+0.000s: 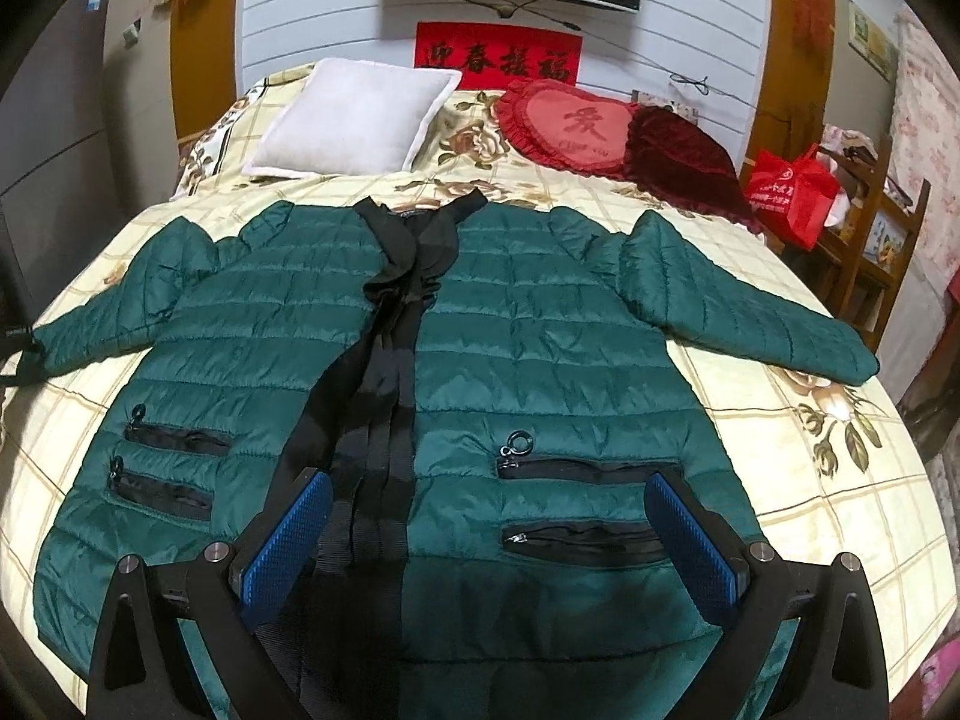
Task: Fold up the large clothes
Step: 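Grasp the sleeve cuff with the left tool and lift it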
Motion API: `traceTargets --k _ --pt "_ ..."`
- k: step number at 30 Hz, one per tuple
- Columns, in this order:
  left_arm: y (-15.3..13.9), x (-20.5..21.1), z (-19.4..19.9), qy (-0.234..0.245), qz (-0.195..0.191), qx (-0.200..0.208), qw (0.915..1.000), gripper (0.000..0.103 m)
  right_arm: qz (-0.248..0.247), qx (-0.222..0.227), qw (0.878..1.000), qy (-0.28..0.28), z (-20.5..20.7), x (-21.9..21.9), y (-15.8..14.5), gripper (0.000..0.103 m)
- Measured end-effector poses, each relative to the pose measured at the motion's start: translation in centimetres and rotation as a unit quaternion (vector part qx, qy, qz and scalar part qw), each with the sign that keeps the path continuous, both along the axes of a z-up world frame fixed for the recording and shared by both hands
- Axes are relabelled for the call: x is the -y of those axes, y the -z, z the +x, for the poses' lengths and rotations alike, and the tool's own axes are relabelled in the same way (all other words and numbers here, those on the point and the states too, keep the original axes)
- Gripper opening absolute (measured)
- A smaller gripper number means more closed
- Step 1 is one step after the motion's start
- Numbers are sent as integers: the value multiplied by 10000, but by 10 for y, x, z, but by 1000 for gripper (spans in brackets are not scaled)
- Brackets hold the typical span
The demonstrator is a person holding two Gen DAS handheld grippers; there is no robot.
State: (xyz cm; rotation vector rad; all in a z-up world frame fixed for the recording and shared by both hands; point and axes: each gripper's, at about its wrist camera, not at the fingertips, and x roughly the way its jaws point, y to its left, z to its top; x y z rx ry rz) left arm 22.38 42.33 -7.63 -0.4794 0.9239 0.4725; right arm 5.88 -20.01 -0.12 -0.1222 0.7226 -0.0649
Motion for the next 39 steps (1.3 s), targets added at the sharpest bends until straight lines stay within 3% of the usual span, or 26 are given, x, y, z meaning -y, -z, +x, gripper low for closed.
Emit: traceTargets --k 4,5,6,9,19,24,31,39 --pt "-1 -9 5 47 -195 200 9996 65 -16 -27 10000 -1 2 -1 2 103" --pt "-1 -12 4 37 -235 257 9994 55 -22 -34 10000 -2 2 -1 2 103" --pt "0 -15 4 15 -283 311 9991 37 -33 -44 10000 -3 3 -2 2 103" --pt "3 -25 -1 30 -659 539 9964 15 -43 -66 10000 10 3 -2 3 103" --pt "-28 -15 -24 311 -461 1217 9910 12 15 -59 10000 61 2 3 2 103" --pt "-62 7 -33 538 -332 1574 9855 12 57 -19 10000 62 1 5 0 103" --pt "-99 84 -22 1239 -361 1894 9734 12 87 3 9999 132 0 10 -1 103" --pt "-116 186 5 2013 -551 2064 9560 12 136 82 9996 220 -6 29 -7 103"
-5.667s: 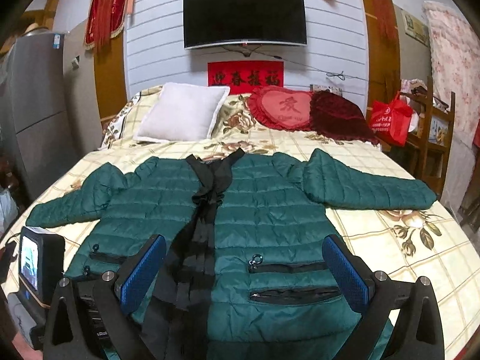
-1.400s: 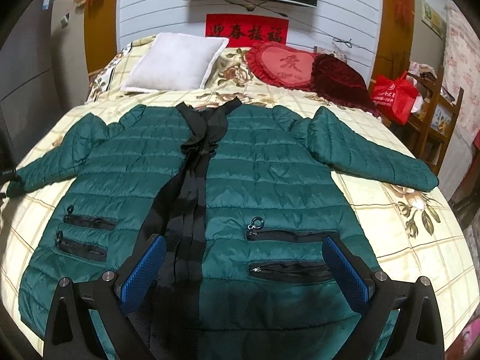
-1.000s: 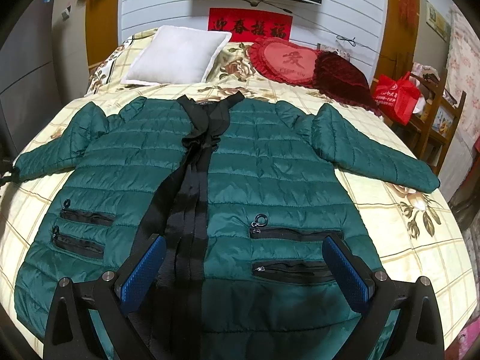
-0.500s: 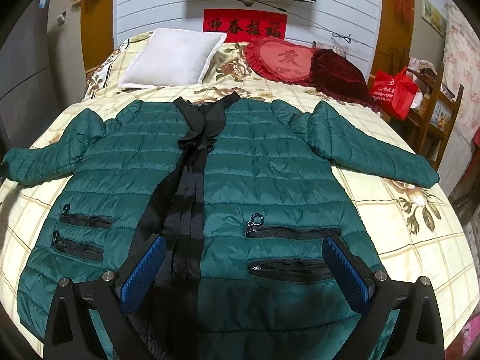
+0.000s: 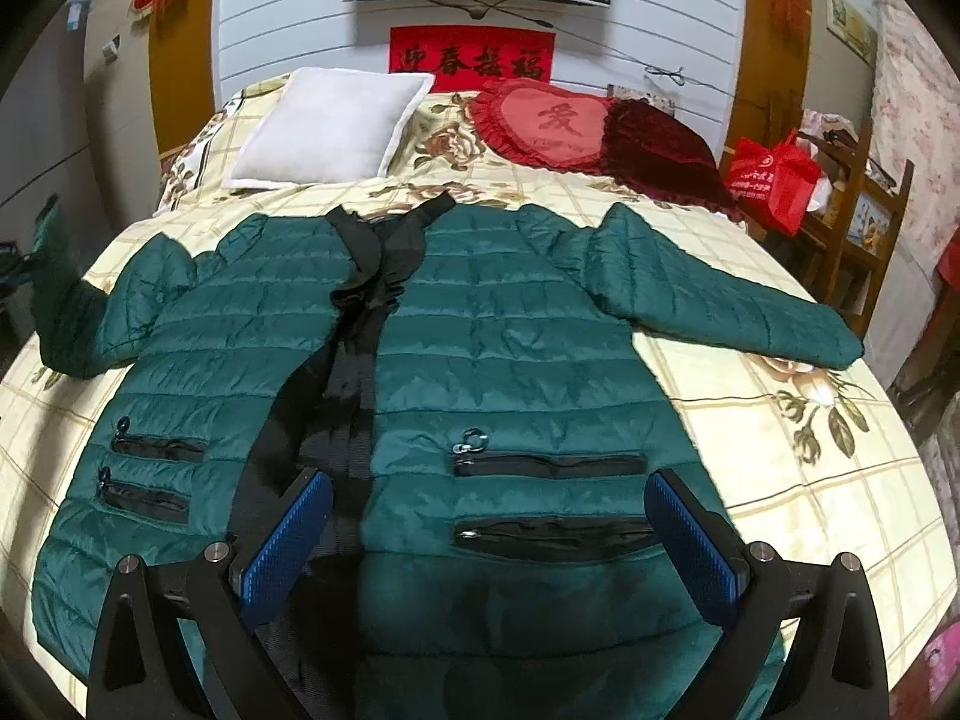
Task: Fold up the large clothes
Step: 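Grasp the sleeve cuff with the left tool and lift it, then carry the sleeve across the jacket body and release the left tool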
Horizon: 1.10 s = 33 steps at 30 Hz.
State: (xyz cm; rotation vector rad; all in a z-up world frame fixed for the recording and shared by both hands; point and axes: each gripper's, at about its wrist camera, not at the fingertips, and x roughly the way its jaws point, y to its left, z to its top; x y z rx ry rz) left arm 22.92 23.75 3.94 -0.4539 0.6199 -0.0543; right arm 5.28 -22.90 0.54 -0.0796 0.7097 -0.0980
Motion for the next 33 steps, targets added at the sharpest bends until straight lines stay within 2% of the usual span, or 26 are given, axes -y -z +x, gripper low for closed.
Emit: traceTargets --k 6,11,19,33 --pt "-2 57 15 417 -104 45 9991 12 193 -61 9997 116 1 20 0 103" --pt "4 97 28 624 -238 -27 9978 12 105 -26 9999 72 0 25 0 103" --pt "18 156 48 988 -288 -145 9946 12 247 -60 9997 72 -2 43 1 103" --pt "42 282 73 1933 -311 -310 9802 12 416 -125 9990 80 -5 70 5 103"
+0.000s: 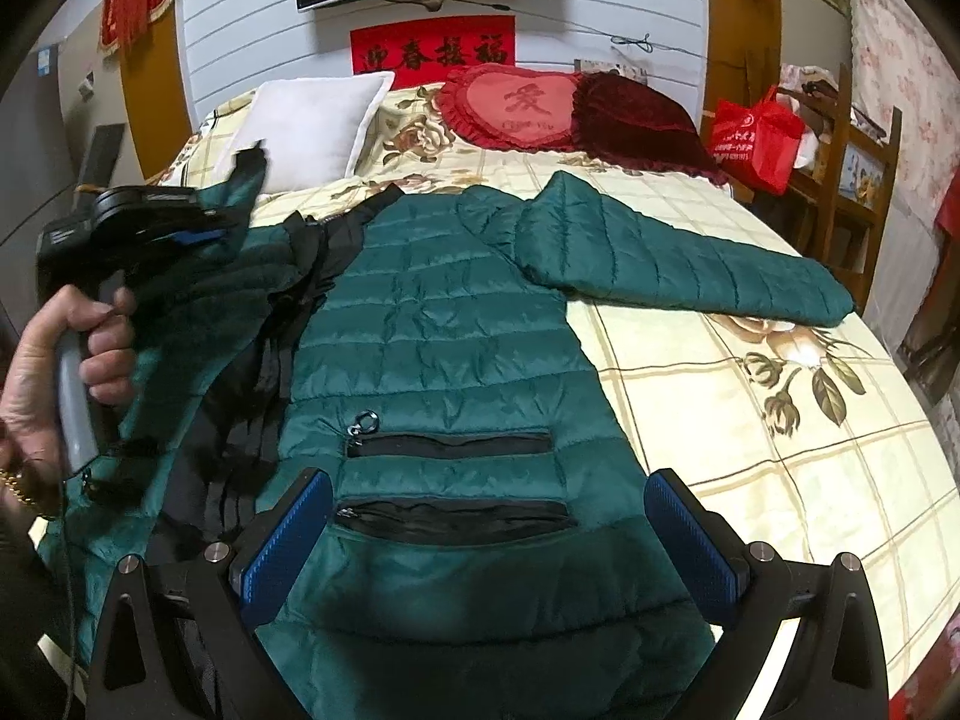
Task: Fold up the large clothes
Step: 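Carry the sleeve across the jacket body and release the left tool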
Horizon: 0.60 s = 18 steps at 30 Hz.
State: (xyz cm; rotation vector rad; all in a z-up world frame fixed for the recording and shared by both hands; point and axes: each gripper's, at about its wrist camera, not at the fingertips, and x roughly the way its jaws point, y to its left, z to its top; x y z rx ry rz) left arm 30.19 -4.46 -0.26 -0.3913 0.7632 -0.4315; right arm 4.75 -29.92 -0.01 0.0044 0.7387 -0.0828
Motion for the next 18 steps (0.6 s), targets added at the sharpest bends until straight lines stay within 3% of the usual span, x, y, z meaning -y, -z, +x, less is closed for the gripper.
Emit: traceTargets --k 12,18 --pt "12 62 13 571 -380 -184 9975 12 28 -80 10000 37 -2 18 5 103" --pt "14 92 14 870 -389 -172 9953 12 -1 -119 9999 -13 0 16 7 103"
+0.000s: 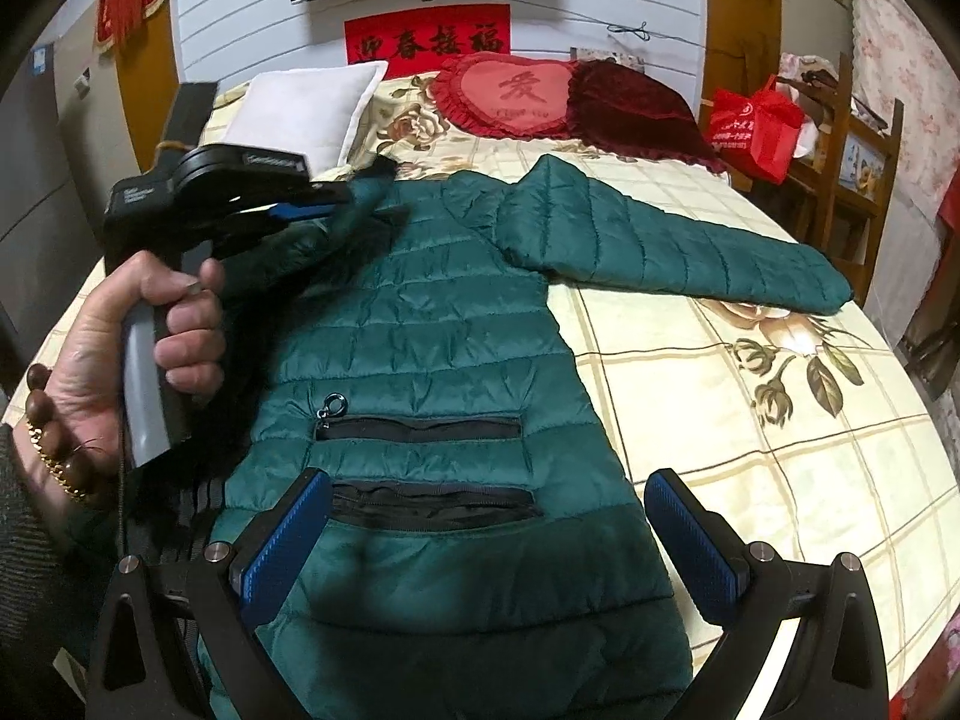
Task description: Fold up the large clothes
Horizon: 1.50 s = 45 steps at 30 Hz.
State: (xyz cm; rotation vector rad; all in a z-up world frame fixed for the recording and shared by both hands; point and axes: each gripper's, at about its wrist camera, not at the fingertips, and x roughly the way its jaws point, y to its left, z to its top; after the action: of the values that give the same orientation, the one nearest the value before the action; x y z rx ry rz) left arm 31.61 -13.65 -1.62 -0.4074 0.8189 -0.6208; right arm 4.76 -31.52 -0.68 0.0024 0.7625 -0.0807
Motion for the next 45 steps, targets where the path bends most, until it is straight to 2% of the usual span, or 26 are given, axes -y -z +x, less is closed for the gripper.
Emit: traceTargets --k 8,13,17,19,21,22,23,26,28,33,35,39,41,42,45 --pt "6 22 2 154 137 -24 9998 12 39 -38 10000 73 1 9 3 103" --pt "6 -4 8 -111 236 -239 9994 12 214 93 9996 145 0 9 -2 103" --pt "-2 -51 7 -495 577 -230 9968 12 316 360 9987 146 6 2 -14 103" --pt "-8 -82 4 -778 779 -126 9938 23 568 525 9970 6 23 0 -23 103" --pt "-12 -114 1 -1162 943 -22 9887 47 431 681 9967 -26 47 -5 -31 103" --pt "-15 -133 -1 -1407 995 34 9850 51 381 703 9968 -71 58 -8 -33 103" --pt "-15 -148 -3 -1609 1010 56 9818 54 337 775 9963 -153 76 -12 -35 103" --pt "-9 -190 -9 -2115 1010 -73 9721 54 468 582 9966 -359 135 -17 -22 103" --pt "1 -211 -12 -2385 1194 -186 9636 54 580 475 9966 -343 166 -17 -11 102" --pt "28 -235 -19 -2692 1592 -333 9492 54 621 451 9958 -503 210 -21 5 91" --pt "33 -236 -16 -2725 1724 -417 9457 54 725 414 9948 -590 219 -19 10 82" --pt "36 -237 -15 -2690 1684 -439 9473 54 847 182 9918 -936 235 -24 22 54" --pt "35 -235 -14 -2703 1721 -439 9463 54 754 41 9916 -1051 238 -30 27 48" --pt "35 -234 -14 -2703 1740 -442 9459 54 654 5 9921 -1066 238 -32 28 36" --pt "33 -232 -15 -2658 1774 -422 9466 54 654 149 9926 -1010 234 -26 24 15"
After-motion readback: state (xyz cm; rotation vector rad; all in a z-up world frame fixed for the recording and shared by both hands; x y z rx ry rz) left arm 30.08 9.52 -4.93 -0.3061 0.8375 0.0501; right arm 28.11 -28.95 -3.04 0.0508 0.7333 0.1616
